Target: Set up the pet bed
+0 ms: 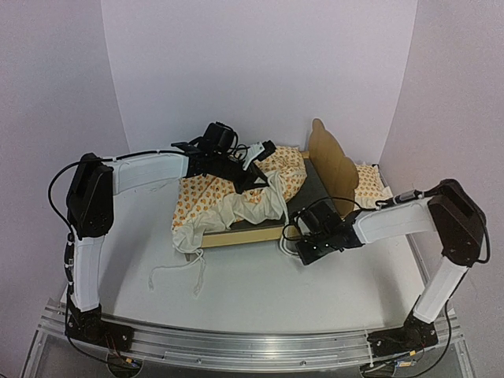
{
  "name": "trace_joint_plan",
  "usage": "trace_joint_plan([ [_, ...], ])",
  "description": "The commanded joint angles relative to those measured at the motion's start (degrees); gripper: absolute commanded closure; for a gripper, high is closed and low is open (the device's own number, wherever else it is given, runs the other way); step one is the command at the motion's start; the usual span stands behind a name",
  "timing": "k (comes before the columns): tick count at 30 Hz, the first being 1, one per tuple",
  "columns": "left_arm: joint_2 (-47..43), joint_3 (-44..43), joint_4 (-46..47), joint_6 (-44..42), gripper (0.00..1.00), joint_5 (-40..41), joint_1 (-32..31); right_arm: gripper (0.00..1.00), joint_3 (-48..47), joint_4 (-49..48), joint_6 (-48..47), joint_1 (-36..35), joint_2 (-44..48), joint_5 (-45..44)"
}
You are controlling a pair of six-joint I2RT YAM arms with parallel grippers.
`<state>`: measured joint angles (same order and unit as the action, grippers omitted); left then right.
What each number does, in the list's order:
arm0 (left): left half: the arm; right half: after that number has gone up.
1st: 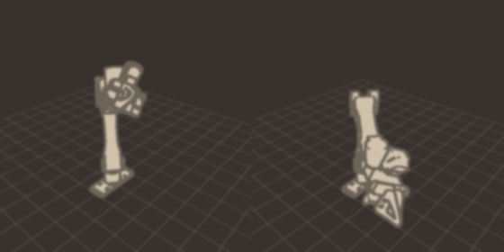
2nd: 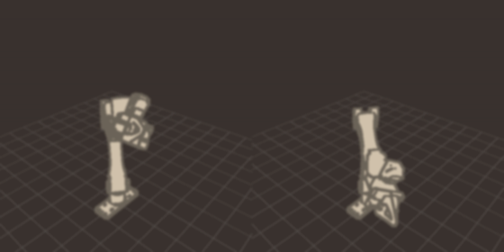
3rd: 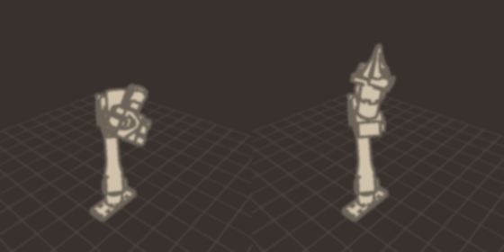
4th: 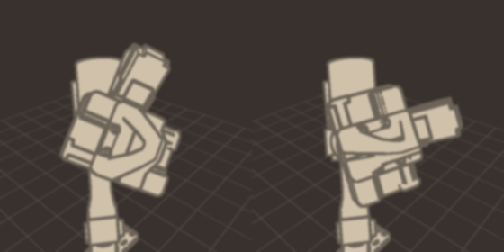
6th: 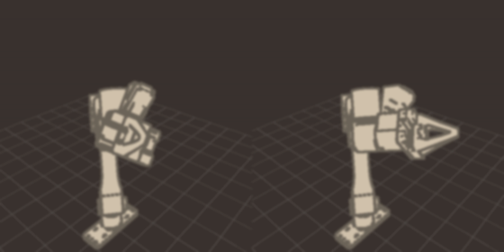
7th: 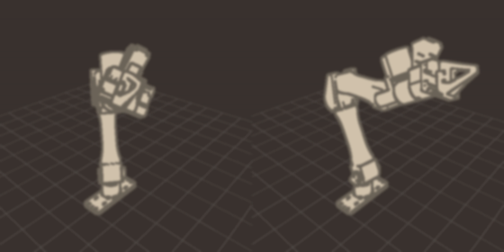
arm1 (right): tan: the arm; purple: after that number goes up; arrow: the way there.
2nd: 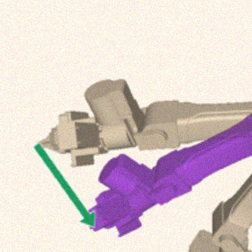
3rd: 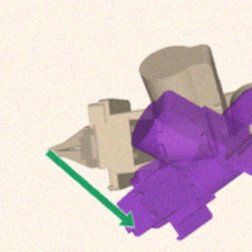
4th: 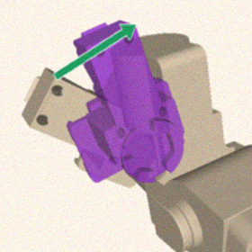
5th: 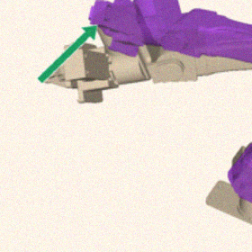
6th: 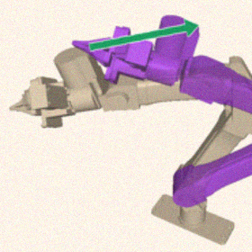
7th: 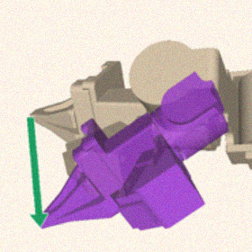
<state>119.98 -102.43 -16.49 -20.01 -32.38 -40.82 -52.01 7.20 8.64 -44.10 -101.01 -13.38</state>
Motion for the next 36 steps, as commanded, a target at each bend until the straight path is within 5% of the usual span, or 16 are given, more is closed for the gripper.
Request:
trace_joint_plan([
  [1,-1.25,-2.44,0.51,-0.47,1.00,-0.49,0.38,1.00,-3.96,9.61,-0.50,-0.51,12.43,-0.85],
  [9,-1.77,-1.29,0.43,-1.40,1.00,-0.80,0.37,1.00,-11.59,15.39,-3.69,-0.64,27.12,-9.29],
  [15,-2.19,-0.84,0.33,-1.50,1.00,-1.08,0.38,1.00,-21.02,15.48,-8.13,2.98,17.47,-14.39],
  [19,-2.77,-0.41,0.45,-1.39,1.00,-1.15,0.36,1.00,-23.75,16.04,-7.42,8.52,10.42,-8.89],
  [30,-2.07,-0.69,0.76,-0.93,1.00,-1.86,0.29,1.00,-25.90,27.64,-9.65,9.69,-1.30,6.95],
  [36,-2.13,-0.12,0.35,-1.25,1.00,-2.08,0.12,1.00,-36.99,40.48,-3.30,13.34,-10.23,13.85],
])
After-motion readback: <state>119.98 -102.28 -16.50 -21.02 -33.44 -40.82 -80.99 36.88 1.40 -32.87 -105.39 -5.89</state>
